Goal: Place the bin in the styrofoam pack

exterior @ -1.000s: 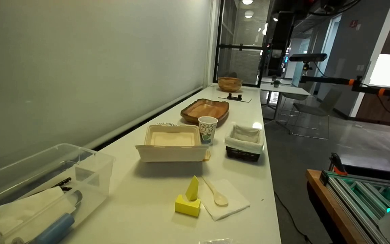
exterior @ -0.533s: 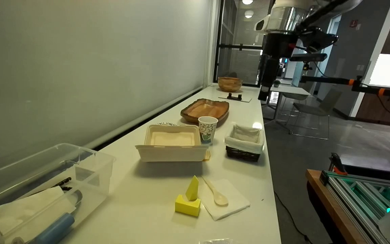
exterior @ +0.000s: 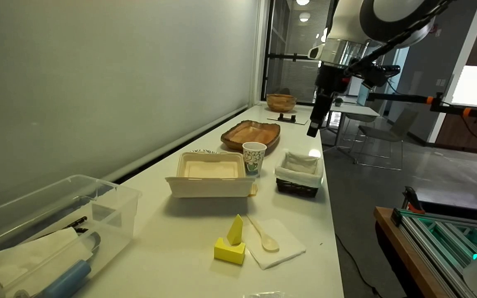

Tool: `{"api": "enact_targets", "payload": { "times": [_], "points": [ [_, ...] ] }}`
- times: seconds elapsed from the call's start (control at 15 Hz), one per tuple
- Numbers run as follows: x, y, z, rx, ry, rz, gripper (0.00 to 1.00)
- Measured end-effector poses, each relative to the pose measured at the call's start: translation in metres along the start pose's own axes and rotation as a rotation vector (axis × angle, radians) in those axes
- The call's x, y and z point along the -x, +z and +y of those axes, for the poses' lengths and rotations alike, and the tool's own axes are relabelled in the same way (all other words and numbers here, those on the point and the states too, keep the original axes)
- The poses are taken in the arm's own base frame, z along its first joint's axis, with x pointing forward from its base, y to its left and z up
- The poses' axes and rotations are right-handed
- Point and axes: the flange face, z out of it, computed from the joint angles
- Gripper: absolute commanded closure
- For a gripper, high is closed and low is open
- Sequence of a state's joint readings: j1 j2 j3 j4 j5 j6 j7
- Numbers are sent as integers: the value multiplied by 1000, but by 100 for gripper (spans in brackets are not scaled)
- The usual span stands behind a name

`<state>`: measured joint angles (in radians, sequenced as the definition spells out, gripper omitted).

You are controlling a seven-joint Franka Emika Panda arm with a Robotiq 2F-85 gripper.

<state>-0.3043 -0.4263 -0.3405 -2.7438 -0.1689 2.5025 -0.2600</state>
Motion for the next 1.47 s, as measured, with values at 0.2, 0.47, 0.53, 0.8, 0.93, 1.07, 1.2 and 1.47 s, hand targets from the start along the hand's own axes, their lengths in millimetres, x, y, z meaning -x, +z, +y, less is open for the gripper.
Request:
{"api": "enact_targets", "payload": {
  "times": [0.2,0.47,0.53,0.8,0.93,1.07,1.2,1.47],
  "points": [
    [-1,1,-1,-14,7,2,0],
    [1,27,2,-111,3,-7,0],
    [2,34,5,-128,-1,-2,0],
    [3,61,21,-168,-31,15,0],
    [3,73,28,-185,-50,17,0],
    [3,85,35,-200,-69,13,0],
    [2,94,42,-208,-82,11,0],
    [-6,107,52,-210,-92,15,0]
  ]
}}
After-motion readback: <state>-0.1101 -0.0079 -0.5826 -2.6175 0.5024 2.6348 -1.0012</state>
